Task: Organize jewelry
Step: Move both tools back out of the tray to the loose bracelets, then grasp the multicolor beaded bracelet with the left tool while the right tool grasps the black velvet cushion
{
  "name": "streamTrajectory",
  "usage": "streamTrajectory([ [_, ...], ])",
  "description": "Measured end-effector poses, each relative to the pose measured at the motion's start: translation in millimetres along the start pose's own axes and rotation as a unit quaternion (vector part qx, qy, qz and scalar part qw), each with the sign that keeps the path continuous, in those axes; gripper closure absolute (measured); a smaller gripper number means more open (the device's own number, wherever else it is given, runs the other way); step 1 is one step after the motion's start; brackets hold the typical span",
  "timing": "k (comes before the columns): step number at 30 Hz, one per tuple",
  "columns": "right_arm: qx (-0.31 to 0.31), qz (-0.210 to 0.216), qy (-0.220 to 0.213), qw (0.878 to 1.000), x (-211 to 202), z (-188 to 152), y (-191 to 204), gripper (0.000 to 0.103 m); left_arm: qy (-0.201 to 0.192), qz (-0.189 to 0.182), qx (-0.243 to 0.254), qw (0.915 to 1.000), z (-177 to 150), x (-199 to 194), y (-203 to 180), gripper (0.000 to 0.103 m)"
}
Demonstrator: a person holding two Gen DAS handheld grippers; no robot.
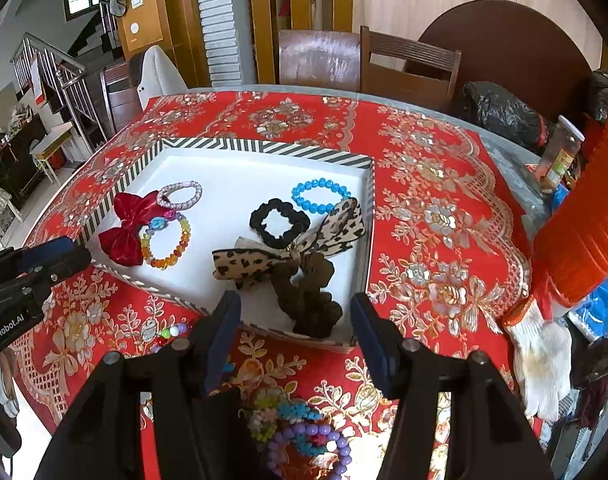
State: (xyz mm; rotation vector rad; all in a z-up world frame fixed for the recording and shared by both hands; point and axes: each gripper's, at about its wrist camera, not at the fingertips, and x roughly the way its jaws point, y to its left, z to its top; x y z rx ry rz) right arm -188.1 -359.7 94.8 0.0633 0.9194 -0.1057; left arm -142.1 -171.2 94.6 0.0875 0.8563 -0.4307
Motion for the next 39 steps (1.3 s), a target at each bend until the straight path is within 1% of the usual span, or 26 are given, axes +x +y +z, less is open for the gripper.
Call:
streamTrajectory([
  [5, 0.003, 0.002, -0.001, 1.000, -4, -4, -1, 0.043, 0.001, 0.005, 0.000, 1.0000, -5, -1, -2, 0.071],
  [13, 0.003, 0.006, 0.007, 1.000, -7, -16, 0, 0.043, 0.013, 0.004, 0.002, 0.9999, -16, 2, -8, 0.071],
  [22, -0.011, 0.017, 0.007, 1.000, -19, -27, 3, 0.043, 0.021, 0.010, 0.004, 0.9997, -24, 3, -9, 0.071],
  [27, -0.007, 0.029, 0.016, 0.999, -22, -34, -3, 0.043, 0.030, 0.005, 0.001, 0.9995, -28, 5, -8, 0.071],
  [30, -0.009, 0.033, 0.022, 0.999, -25, -41, -6, 0.043, 0.040, -0.008, -0.006, 0.9991, -30, 7, -4, 0.071],
  [33, -0.002, 0.051, 0.031, 0.998, -29, -48, -12, 0.043, 0.051, -0.018, -0.014, 0.9984, -32, 9, 1, 0.071],
  [35, 0.009, 0.073, 0.038, 0.997, -30, -55, -16, 0.043, 0.056, -0.023, -0.020, 0.9980, -33, 10, 4, 0.071],
  [39, 0.007, 0.110, 0.062, 0.992, -24, -68, -10, 0.043, 0.071, -0.037, -0.034, 0.9962, -36, 16, 9, 0.071],
])
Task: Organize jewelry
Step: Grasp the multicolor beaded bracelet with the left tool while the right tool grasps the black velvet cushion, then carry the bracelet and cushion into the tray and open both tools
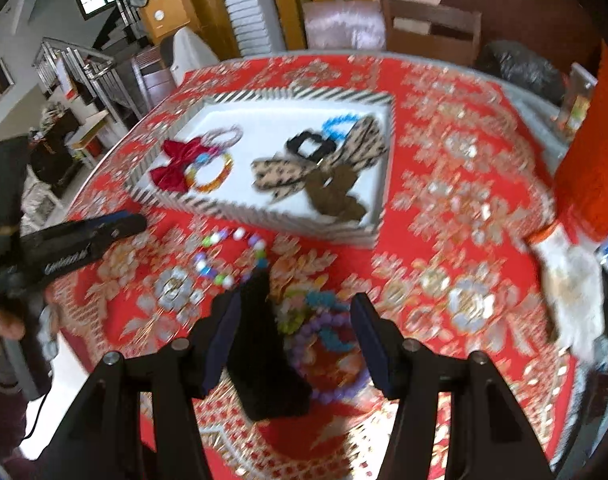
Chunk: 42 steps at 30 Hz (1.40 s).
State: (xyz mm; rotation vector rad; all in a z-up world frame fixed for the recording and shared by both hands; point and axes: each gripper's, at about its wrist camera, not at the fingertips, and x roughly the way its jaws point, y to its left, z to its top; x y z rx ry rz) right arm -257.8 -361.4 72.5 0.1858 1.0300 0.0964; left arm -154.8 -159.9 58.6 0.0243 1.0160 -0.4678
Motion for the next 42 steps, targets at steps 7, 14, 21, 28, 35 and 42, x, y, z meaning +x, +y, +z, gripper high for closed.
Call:
streamTrajectory([
  [7, -0.044, 0.008, 0.035, 0.998, 26, -16, 25, 0.043, 0.031, -0.026, 0.005, 0.9992, -3, 18, -12, 0.071],
  [14, -0.086, -0.012, 0.039, 0.995, 41, -22, 34, 0.077, 0.043, -0.021, 0.024, 0.9985, 2, 42, -29, 0.069],
  [21, -0.091, -0.009, 0.012, 0.996, 26, -18, 33, 0.090, 0.045, -0.004, 0.058, 0.9973, -1, 58, -45, 0.071],
  [28, -0.074, 0.005, -0.015, 0.997, 7, -7, 26, 0.090, 0.047, -0.036, 0.050, 0.9970, -1, 56, -34, 0.094],
  [35, -0.060, 0.015, -0.025, 0.998, 1, 4, 22, 0.090, 0.023, -0.045, 0.044, 0.9978, 4, 26, -24, 0.094],
  [42, -0.055, 0.024, -0.035, 0.998, -1, 12, 25, 0.090, -0.002, -0.050, 0.052, 0.9974, 15, -2, -24, 0.094],
])
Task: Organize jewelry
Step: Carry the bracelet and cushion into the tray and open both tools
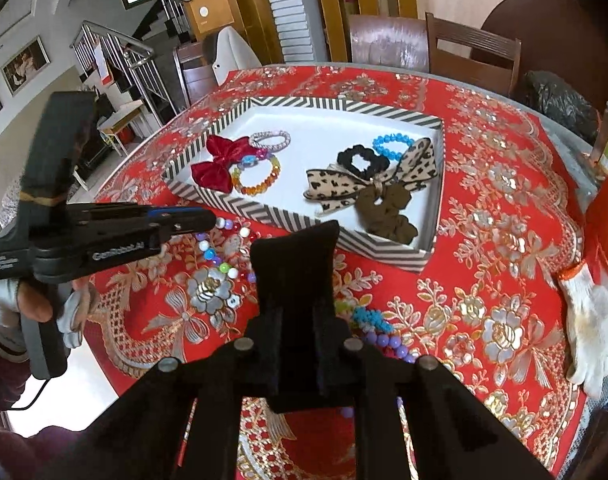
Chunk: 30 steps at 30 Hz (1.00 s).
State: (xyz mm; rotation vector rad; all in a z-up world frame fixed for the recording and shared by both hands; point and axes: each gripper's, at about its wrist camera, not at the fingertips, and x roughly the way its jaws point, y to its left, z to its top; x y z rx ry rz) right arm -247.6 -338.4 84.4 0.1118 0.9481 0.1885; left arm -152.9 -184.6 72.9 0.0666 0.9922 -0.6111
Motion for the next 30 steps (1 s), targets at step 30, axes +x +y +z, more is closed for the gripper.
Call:
streamTrajectory([
  [30, 0.024, 0.010, -0.026, 0.999, 25, 65, 8, 0.090, -0.060, 0.072, 0.039, 0.9948, 58, -33, 15, 0.094],
])
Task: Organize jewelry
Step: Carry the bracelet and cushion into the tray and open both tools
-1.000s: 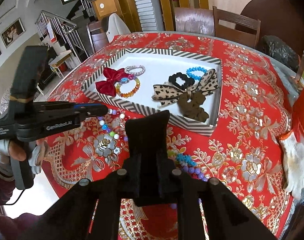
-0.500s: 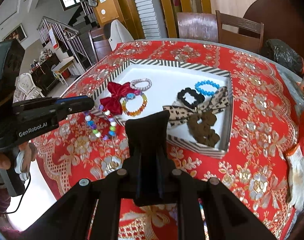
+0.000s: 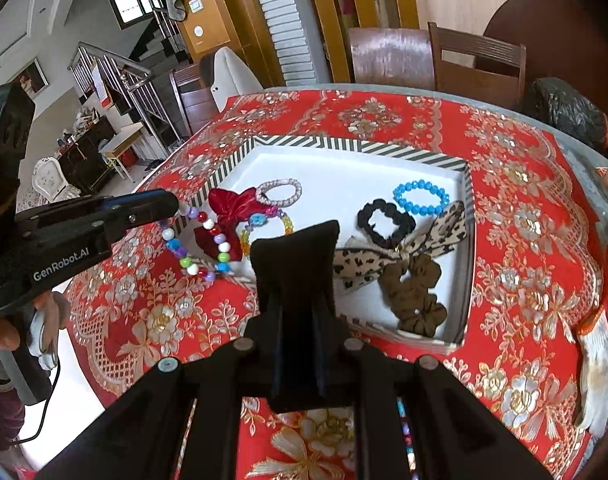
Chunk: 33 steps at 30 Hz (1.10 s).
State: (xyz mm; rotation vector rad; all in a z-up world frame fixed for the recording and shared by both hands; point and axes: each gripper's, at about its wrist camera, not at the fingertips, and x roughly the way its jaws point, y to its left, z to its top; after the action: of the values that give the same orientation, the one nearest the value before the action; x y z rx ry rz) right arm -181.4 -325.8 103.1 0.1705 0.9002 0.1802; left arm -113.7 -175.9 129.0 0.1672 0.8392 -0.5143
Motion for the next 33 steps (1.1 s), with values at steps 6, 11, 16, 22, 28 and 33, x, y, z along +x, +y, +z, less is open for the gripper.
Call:
streamTrajectory([
  [6, 0.008, -0.004, 0.000, 1.000, 14, 19, -6, 0.090, 0.004, 0.012, -0.002, 0.9999, 19, 16, 9, 0.094],
  [11, 0.019, -0.012, 0.013, 1.000, 34, 34, -14, 0.090, 0.005, 0.024, -0.010, 0.9996, 40, 35, 21, 0.094],
  [16, 0.039, -0.011, 0.023, 0.999, 57, 49, -23, 0.090, 0.013, 0.035, -0.019, 0.9991, 58, 63, 30, 0.094],
  [22, 0.074, -0.004, 0.029, 0.997, 84, 66, -34, 0.090, 0.024, 0.032, -0.035, 0.9986, 81, 98, 39, 0.094],
  [28, 0.106, -0.001, 0.036, 0.994, 110, 74, -41, 0.089, 0.035, 0.062, -0.062, 0.9955, 88, 128, 58, 0.094],
  [33, 0.126, 0.004, 0.036, 0.991, 128, 81, -46, 0.089, 0.064, 0.083, -0.081, 0.9912, 70, 144, 80, 0.094],
])
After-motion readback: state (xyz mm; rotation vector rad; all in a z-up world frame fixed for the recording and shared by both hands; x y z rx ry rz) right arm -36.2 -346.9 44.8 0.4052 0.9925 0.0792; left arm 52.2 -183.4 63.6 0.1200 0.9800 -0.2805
